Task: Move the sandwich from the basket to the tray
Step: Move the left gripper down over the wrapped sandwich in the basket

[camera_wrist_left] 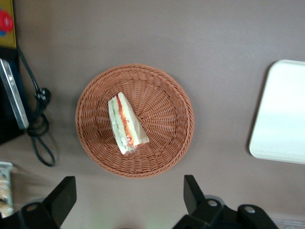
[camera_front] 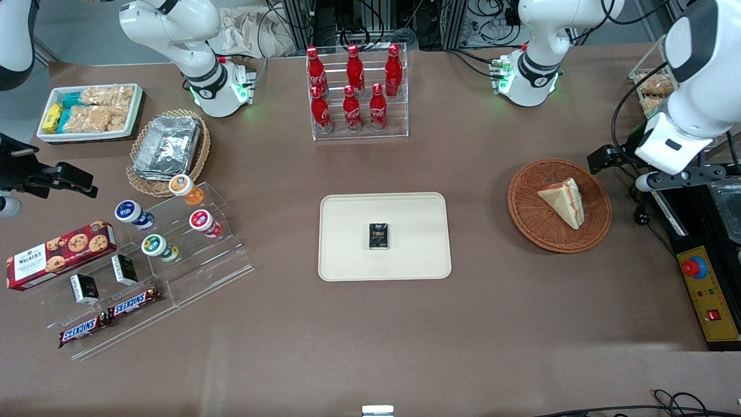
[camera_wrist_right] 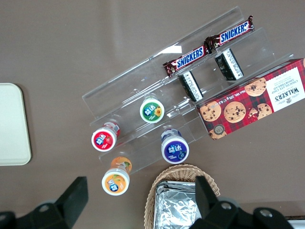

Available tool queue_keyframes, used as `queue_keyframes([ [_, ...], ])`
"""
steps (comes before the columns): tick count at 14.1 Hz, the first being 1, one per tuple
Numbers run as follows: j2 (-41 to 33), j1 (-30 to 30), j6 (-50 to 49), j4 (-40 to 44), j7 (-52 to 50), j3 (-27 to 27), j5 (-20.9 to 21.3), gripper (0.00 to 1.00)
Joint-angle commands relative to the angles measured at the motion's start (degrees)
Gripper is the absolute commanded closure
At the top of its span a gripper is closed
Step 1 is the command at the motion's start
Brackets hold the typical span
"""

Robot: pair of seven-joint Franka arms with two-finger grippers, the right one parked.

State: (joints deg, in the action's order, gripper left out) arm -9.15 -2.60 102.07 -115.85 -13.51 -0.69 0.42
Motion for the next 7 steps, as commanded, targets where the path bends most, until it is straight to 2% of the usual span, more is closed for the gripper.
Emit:
queue_keyframes([
  [1,-5.3,0.0,7.3,-10.9,-8.3,-0.1,0.9,0.00],
  [7,-5.1,0.7,17.6,-21.0,-18.7,0.2,0.8,0.00],
])
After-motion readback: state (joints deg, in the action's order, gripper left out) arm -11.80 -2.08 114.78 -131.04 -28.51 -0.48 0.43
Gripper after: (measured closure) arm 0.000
